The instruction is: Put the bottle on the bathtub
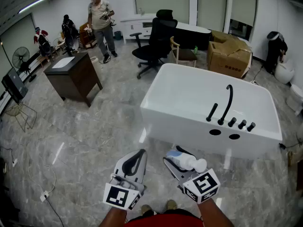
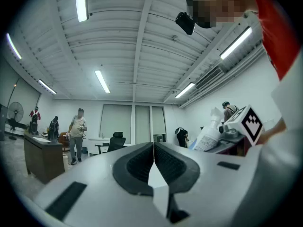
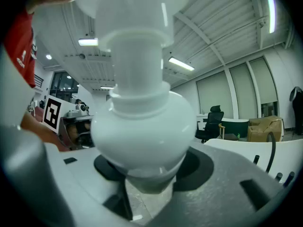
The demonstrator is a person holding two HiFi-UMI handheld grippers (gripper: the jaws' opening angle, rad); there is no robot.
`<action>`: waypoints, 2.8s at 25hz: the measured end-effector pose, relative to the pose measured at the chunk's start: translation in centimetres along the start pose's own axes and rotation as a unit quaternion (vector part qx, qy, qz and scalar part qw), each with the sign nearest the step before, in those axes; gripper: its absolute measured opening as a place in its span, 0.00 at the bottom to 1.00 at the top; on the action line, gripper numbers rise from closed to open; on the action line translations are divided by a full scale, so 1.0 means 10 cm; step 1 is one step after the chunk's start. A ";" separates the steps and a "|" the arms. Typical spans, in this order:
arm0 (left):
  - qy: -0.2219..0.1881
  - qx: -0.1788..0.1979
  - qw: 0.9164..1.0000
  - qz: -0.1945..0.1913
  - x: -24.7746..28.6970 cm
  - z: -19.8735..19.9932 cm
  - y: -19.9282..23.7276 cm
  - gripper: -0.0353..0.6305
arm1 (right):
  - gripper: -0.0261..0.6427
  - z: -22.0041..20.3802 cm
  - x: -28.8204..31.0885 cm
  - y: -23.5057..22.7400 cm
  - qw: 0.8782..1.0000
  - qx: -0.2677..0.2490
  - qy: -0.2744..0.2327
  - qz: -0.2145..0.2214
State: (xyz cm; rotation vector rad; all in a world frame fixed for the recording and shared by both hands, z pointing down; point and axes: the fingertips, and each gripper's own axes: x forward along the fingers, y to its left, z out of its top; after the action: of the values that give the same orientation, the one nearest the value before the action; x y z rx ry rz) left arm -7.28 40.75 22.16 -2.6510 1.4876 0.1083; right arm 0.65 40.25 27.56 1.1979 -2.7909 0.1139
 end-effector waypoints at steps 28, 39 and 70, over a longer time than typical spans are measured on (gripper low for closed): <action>0.019 -0.006 1.000 0.023 1.48 -0.68 0.65 0.07 | 0.40 -0.46 1.02 -1.48 0.998 -0.017 0.066 -0.003; 0.051 -0.022 0.998 -0.039 2.60 -1.28 1.86 0.07 | 0.40 -0.81 2.46 -2.43 0.988 -0.026 0.138 -0.067; 0.172 -0.040 0.983 0.045 4.20 -2.72 2.64 0.07 | 0.40 -3.36 4.01 -4.17 0.947 -0.008 0.322 -0.004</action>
State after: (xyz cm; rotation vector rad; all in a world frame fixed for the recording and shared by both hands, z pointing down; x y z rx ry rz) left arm -7.59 -11.80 43.16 -2.7723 1.7355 -0.3063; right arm 5.58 -13.59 66.99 0.9446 -2.2051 0.4022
